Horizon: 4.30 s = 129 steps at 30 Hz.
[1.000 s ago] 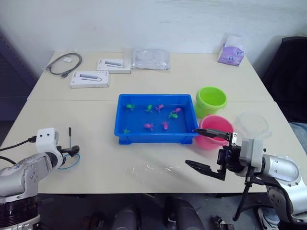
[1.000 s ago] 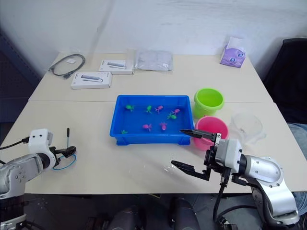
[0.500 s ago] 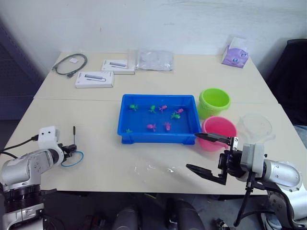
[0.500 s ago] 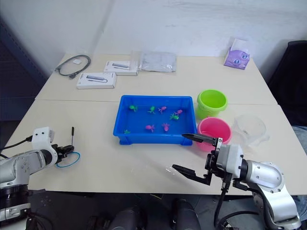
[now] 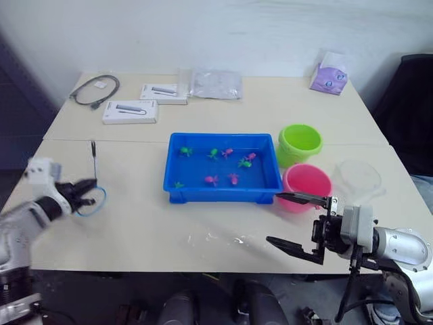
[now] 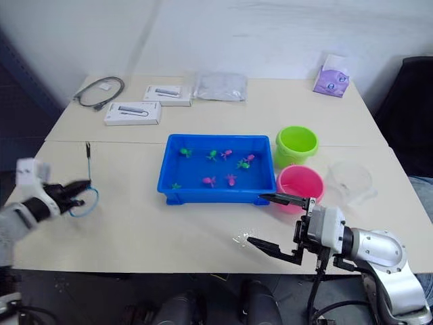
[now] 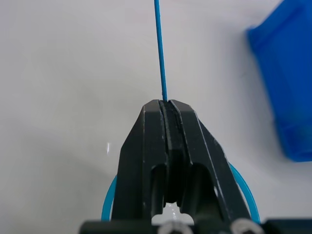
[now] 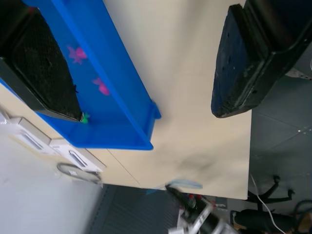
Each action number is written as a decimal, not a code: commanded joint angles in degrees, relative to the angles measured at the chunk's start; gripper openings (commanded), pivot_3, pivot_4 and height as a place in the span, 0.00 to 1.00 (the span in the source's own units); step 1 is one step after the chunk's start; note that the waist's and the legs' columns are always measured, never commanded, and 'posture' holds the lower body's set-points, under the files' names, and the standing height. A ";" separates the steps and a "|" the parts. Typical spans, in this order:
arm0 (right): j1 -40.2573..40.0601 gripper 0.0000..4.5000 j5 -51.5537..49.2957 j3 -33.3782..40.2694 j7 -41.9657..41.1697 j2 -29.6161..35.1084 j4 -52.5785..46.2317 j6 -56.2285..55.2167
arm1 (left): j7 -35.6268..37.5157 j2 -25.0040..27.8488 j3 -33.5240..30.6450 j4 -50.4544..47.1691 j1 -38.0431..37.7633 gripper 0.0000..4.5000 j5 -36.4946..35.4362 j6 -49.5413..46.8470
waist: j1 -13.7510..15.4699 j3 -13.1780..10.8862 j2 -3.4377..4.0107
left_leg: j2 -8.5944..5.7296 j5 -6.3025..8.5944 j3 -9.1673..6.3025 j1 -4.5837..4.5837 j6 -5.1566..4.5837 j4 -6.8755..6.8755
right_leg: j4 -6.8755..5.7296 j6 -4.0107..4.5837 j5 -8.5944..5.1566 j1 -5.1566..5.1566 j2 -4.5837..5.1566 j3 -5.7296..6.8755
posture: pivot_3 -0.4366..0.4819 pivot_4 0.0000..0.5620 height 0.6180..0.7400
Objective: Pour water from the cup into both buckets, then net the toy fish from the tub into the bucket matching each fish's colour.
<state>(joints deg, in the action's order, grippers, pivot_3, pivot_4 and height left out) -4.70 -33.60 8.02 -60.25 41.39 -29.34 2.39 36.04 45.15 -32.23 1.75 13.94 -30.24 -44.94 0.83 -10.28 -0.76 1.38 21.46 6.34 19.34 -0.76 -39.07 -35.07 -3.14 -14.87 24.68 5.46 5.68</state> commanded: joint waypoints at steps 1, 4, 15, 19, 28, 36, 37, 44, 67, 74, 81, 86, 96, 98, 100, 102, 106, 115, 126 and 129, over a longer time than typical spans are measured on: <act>5.25 1.00 -6.53 1.15 5.46 5.56 -6.49 13.15 | 16.30 6.37 3.09 -2.77 2.34 0.01 -1.63 10.82 | -0.18 -0.06 0.10 | 0.00 0.00 0.01 0.00 0.00 0.00 | -0.01 0.01 -0.01 0.01 0.01 0.00 | 0.48 0.27 1.00; 12.78 1.00 -7.73 -1.07 8.97 10.43 -7.71 23.29 | 28.23 11.60 11.22 -3.41 4.59 0.01 0.82 18.05 | -0.36 -0.07 0.31 | 0.01 0.01 -0.05 0.04 0.02 0.03 | 0.02 0.10 -0.06 0.05 0.04 0.06 | 0.48 0.27 1.00; 33.03 1.00 -21.24 -8.89 15.34 10.76 -4.42 50.84 | 47.52 10.72 40.49 -5.99 24.57 0.01 8.97 21.86 | -0.71 -0.10 0.32 | -0.07 -0.43 -0.12 1.17 -0.45 -0.18 | -0.30 0.06 -0.03 0.94 -0.12 0.39 | 0.48 0.27 1.00; 38.16 1.00 -20.13 -13.01 19.20 4.88 -2.86 54.16 | 48.67 6.49 44.60 -5.82 27.48 0.01 10.14 22.00 | -1.02 -0.12 0.28 | -0.13 -0.41 0.13 1.19 -0.69 -0.36 | -0.27 -0.19 0.11 0.94 -0.13 0.39 | 0.48 0.27 1.00; 40.27 1.00 -19.32 -14.67 21.54 1.02 -3.57 58.47 | 48.69 2.97 46.42 -4.24 29.42 0.01 11.97 22.24 | -0.46 -0.14 0.25 | -0.14 -0.33 -0.33 1.76 -0.82 -1.08 | -0.39 -0.27 0.15 0.98 -0.05 0.58 | 0.48 0.27 1.00; 40.15 1.00 -18.38 -15.53 21.06 0.64 -4.09 59.05 | 48.28 0.70 46.49 -4.65 30.46 0.01 12.33 22.02 | -0.55 -0.14 0.25 | -0.21 -0.35 -0.34 1.80 -0.90 -1.08 | -0.38 -0.32 0.18 0.98 -0.04 0.59 | 0.48 0.27 1.00; 40.19 1.00 -18.28 -15.71 21.12 0.44 -4.13 59.10 | 48.39 0.64 46.75 -4.86 30.56 0.01 12.61 21.81 | -0.57 -0.14 0.25 | -0.21 -0.35 -0.34 1.80 -0.90 -1.09 | -0.38 -0.33 0.19 0.98 -0.05 0.60 | 0.48 0.27 1.00; 40.56 0.91 -16.83 -17.33 21.72 -0.11 -3.70 59.75 | 47.86 -0.16 47.92 -6.27 31.24 0.00 13.33 19.78 | -0.70 -0.14 0.25 | -0.21 -0.36 -0.35 1.79 -0.90 -1.09 | -0.41 -0.33 0.19 0.98 -0.06 0.60 | 0.48 0.27 1.00; 33.84 0.00 -14.68 -13.51 16.02 2.77 -8.28 53.17 | 38.51 -6.38 29.31 2.77 33.07 0.84 2.85 22.08 | -0.51 -0.14 0.25 | -0.24 -0.37 -0.44 1.85 -0.92 -1.22 | -0.44 -0.40 0.23 0.97 0.03 0.63 | 0.48 0.27 1.00; 24.33 0.00 -17.39 -0.33 24.25 3.62 -9.38 55.39 | 33.47 -0.11 21.33 13.72 31.42 0.98 5.55 27.57 | -0.72 -0.14 0.25 | -0.25 -0.38 -0.42 1.77 -0.91 -1.20 | -0.47 -0.41 0.23 0.93 -0.01 0.67 | 0.48 0.27 1.00; 23.97 0.00 -17.67 5.34 40.24 -4.67 -3.21 60.69 | 33.49 -2.18 21.65 8.41 20.46 0.98 5.46 34.35 | -0.77 -0.09 0.17 | -0.28 -0.39 -0.40 1.72 -0.91 -1.21 | -0.48 -0.43 0.25 0.88 0.09 0.60 | 0.48 0.27 1.00; 26.98 0.00 -15.16 3.96 42.86 -6.43 2.02 62.28 | 31.30 -4.74 22.97 5.36 17.74 0.98 5.52 34.11 | -0.74 -0.09 0.17 | -0.34 -0.42 -0.41 1.77 -0.93 -1.22 | -0.50 -0.44 0.25 0.89 0.09 0.60 | 0.48 0.27 1.00; 35.69 0.00 -13.84 1.85 42.42 -9.49 14.99 67.00 | 28.14 -7.48 25.08 2.61 15.92 0.98 5.93 34.37 | -1.00 -0.09 0.17 | -0.31 -0.44 -0.32 1.71 -0.95 -1.16 | -0.52 -0.47 0.27 0.91 0.09 0.51 | 0.48 0.27 1.00; 36.46 0.00 -13.59 1.48 42.07 -9.61 15.80 68.27 | 28.13 -7.42 25.35 2.17 15.45 0.98 5.85 34.25 | -1.02 -0.09 0.18 | -0.30 -0.44 -0.30 1.71 -0.95 -1.16 | -0.52 -0.47 0.27 0.91 0.10 0.50 | 0.48 0.27 1.00; 37.13 0.00 -13.44 1.34 42.01 -10.11 16.68 69.90 | 28.14 -7.27 25.52 1.54 14.80 0.98 5.81 34.03 | -1.01 -0.09 0.18 | -0.30 -0.44 -0.31 1.71 -0.95 -1.16 | -0.52 -0.47 0.27 0.91 0.12 0.50 | 0.48 0.27 1.00; 37.60 0.00 -13.58 1.07 41.52 -10.34 16.98 71.67 | 27.89 -7.18 25.43 0.98 14.28 0.98 5.72 33.79 | -1.01 -0.09 0.18 | -0.30 -0.44 -0.32 1.71 -0.95 -1.16 | -0.52 -0.47 0.27 0.91 0.14 0.50 | 0.48 0.27 1.00; 38.08 0.00 -15.50 1.83 41.88 -11.91 16.29 78.01 | 27.53 -6.97 25.38 0.48 13.73 0.98 5.54 33.35 | -0.95 -0.09 0.18 | -0.31 -0.44 -0.33 1.72 -0.95 -1.16 | -0.51 -0.47 0.27 0.91 0.16 0.52 | 0.48 0.27 1.00; 38.95 0.00 -20.64 7.46 41.48 -16.68 11.35 85.73 | 27.07 -6.75 25.19 -0.71 12.27 0.98 5.29 32.70 | -1.01 -0.09 0.19 | -0.29 -0.43 -0.35 1.72 -0.95 -1.14 | -0.51 -0.47 0.27 0.91 0.16 0.52 | 0.48 0.27 1.00; 41.42 0.00 -13.08 6.18 42.56 -12.37 14.43 76.91 | 26.96 -7.06 25.60 -0.50 12.17 0.98 5.41 32.40 | -1.00 -0.09 0.19 | -0.32 -0.44 -0.33 1.72 -0.95 -1.12 | -0.49 -0.47 0.27 0.92 0.16 0.52 | 0.48 0.27 1.00; 41.53 0.00 -10.72 3.92 42.35 -11.03 15.82 75.75 | 27.06 -7.20 25.95 0.15 12.70 0.98 5.70 32.56 | -1.02 -0.09 0.19 | -0.34 -0.44 -0.33 1.72 -0.95 -1.12 | -0.49 -0.47 0.27 0.92 0.17 0.51 | 0.48 0.27 1.00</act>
<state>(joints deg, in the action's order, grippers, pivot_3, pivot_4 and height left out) 35.95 -45.03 12.52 -17.37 29.99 -13.02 79.61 63.25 37.66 -6.04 2.75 25.95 -24.29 -12.65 -0.19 -10.37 -0.57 1.04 21.03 6.02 21.06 -1.70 -40.19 -35.57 -3.61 -14.60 25.60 5.63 6.19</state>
